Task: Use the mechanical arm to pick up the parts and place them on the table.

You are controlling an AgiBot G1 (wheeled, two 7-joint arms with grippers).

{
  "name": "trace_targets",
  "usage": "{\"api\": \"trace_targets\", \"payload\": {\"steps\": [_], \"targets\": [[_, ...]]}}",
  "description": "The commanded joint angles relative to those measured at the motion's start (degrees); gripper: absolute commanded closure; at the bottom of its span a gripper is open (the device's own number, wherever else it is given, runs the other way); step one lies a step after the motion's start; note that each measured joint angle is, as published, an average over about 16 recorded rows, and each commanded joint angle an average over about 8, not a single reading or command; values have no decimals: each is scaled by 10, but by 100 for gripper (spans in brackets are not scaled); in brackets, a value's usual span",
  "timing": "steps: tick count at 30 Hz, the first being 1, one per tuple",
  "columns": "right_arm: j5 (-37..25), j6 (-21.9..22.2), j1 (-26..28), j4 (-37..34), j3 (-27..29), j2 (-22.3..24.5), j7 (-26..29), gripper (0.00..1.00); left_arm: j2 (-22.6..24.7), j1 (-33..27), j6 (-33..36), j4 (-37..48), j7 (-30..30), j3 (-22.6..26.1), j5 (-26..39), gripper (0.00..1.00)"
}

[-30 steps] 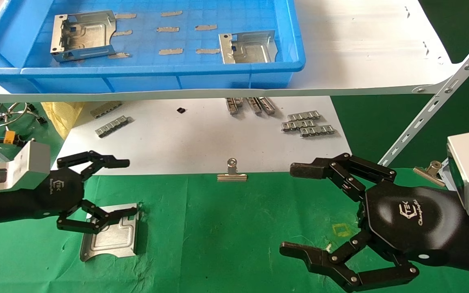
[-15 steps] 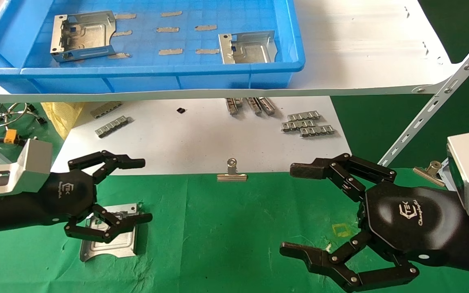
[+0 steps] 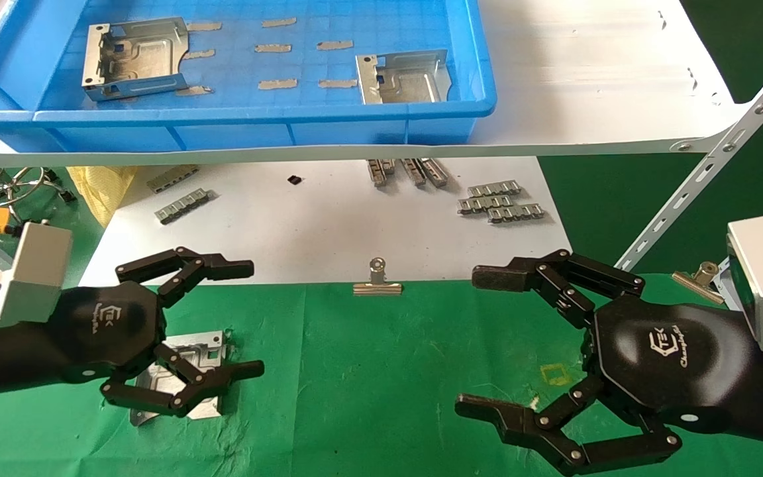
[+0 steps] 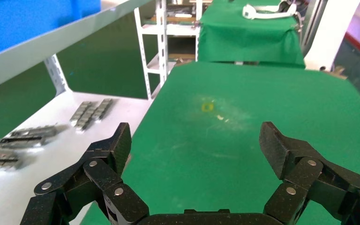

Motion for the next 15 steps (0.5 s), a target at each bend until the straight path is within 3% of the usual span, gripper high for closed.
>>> {"api": "trace_targets", "payload": {"steps": [1,15], "targets": [[0,0,0,0,0,0,0,0,-2,10,-2,-18,-13,-13,-1,0],[0,0,0,0,0,0,0,0,-20,83,-16,-145,-103,-107,-8,0]]}}
